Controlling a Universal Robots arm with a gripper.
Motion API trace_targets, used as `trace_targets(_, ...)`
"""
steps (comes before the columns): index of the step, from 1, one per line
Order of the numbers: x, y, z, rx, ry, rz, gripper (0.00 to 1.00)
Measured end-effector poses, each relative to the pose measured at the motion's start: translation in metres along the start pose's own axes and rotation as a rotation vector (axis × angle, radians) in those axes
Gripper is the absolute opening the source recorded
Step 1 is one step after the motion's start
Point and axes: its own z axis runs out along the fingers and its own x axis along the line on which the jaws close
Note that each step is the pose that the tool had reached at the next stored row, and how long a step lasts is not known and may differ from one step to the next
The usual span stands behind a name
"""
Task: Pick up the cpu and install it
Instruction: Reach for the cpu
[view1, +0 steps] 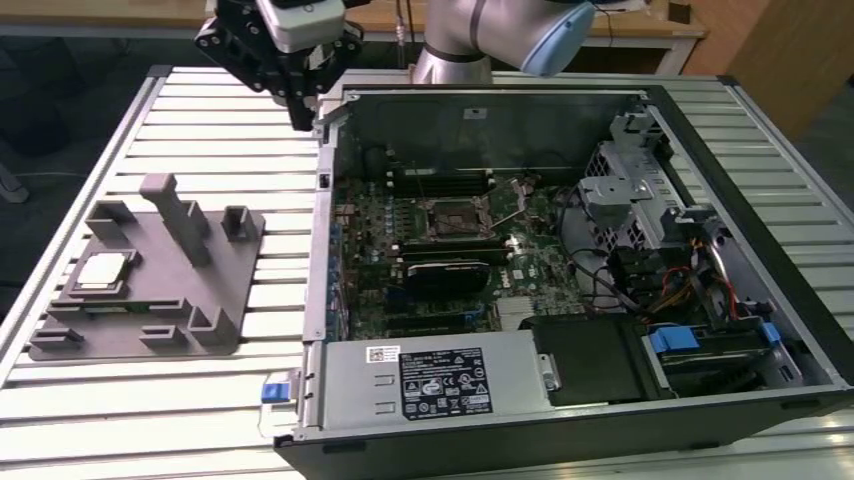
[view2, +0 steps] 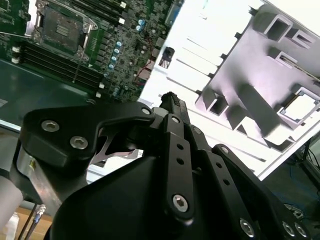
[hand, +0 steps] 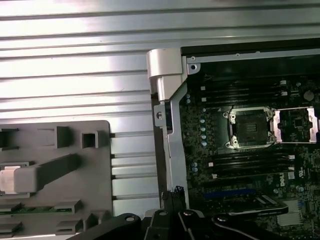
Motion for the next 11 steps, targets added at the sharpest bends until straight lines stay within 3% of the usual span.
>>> trace_targets(11, 0.0258, -0.0020, -0.0007, -0.0001, -0.0002, 0.001, 0.11)
